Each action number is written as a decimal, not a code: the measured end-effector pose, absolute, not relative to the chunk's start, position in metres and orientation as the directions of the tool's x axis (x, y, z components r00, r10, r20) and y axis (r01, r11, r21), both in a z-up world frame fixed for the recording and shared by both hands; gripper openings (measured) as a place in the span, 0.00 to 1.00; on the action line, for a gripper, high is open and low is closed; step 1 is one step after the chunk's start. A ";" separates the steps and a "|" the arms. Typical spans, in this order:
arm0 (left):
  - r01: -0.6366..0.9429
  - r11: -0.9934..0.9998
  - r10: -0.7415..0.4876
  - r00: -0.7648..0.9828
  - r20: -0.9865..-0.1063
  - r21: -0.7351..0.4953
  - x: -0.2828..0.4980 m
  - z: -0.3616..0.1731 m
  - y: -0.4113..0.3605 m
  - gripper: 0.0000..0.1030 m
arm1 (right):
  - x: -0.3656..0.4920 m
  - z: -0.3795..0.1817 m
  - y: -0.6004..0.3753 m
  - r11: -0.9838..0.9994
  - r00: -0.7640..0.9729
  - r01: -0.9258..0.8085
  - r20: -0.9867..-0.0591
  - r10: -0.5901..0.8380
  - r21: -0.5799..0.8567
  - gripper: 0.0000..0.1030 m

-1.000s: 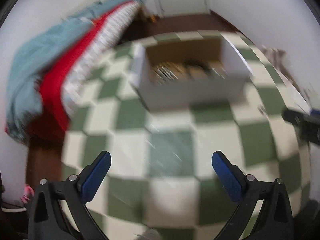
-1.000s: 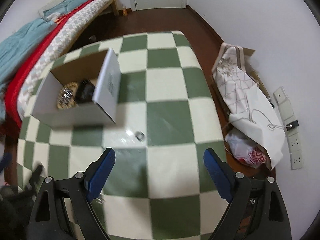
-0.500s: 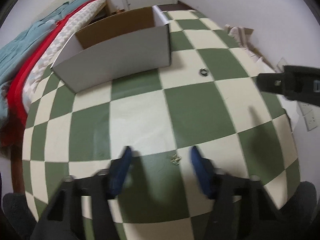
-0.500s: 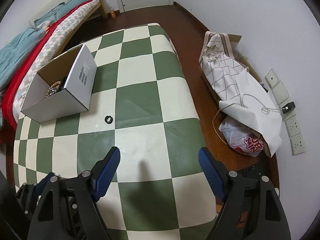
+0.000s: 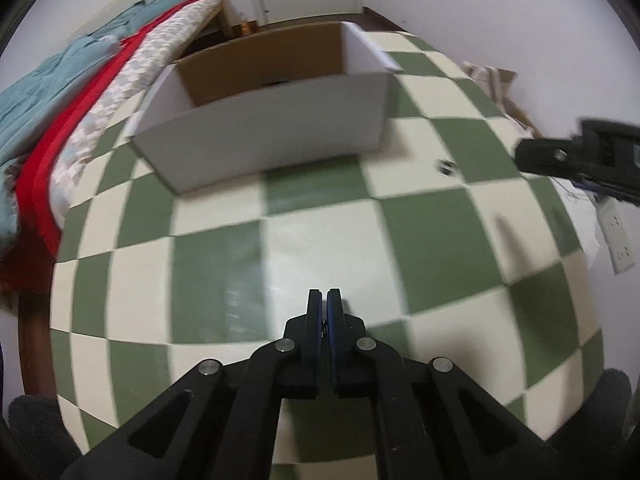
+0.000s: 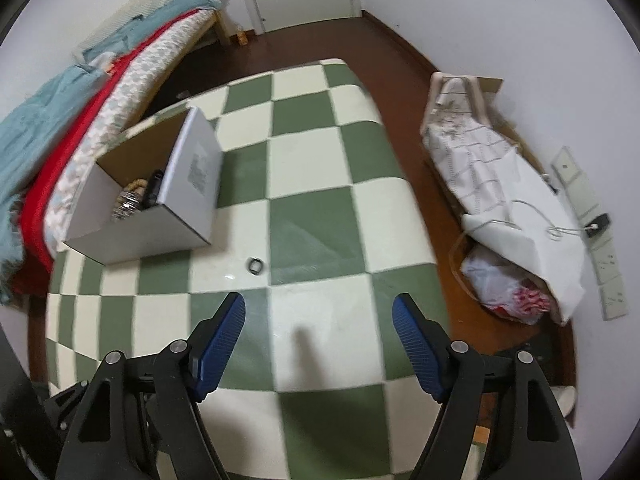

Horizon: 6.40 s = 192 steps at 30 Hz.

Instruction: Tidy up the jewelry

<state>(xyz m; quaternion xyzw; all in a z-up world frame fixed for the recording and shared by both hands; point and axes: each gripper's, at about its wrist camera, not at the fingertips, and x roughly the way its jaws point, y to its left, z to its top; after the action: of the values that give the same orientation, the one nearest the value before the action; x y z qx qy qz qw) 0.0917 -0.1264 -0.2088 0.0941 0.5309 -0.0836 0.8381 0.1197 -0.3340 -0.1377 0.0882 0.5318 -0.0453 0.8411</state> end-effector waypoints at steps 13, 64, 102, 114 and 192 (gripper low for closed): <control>0.105 0.986 0.072 0.444 -0.893 0.131 0.133 -0.206 -0.055 0.00 | 0.162 -0.170 -0.277 0.997 0.415 0.078 -0.910 -0.014 0.020 0.63; 0.089 0.994 0.016 0.465 -0.885 0.064 0.137 -0.183 -0.049 0.00 | 0.155 -0.173 -0.252 0.996 0.494 0.044 -0.865 -0.084 -0.072 0.00; 0.085 0.996 -0.077 0.500 -0.863 -0.040 0.160 -0.141 -0.042 0.00 | 0.152 -0.145 -0.263 1.000 0.596 0.016 -0.803 -0.002 0.010 0.12; 0.190 0.947 -0.317 0.449 -0.835 -0.257 0.235 -0.078 -0.055 0.00 | 0.202 -0.061 -0.240 0.971 0.614 -0.048 -0.759 0.215 0.236 0.12; 0.008 0.993 0.090 0.614 -0.784 0.120 0.135 -0.037 -0.002 1.00 | 0.141 -0.024 -0.218 0.993 0.462 0.077 -0.879 -0.118 -0.093 1.00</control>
<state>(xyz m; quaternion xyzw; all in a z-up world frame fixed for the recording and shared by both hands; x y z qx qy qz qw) 0.1354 -0.0015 -0.0374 0.0556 0.4385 0.0229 0.8967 0.1411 -0.2179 -0.0244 -0.0200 0.5155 -0.0570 0.8547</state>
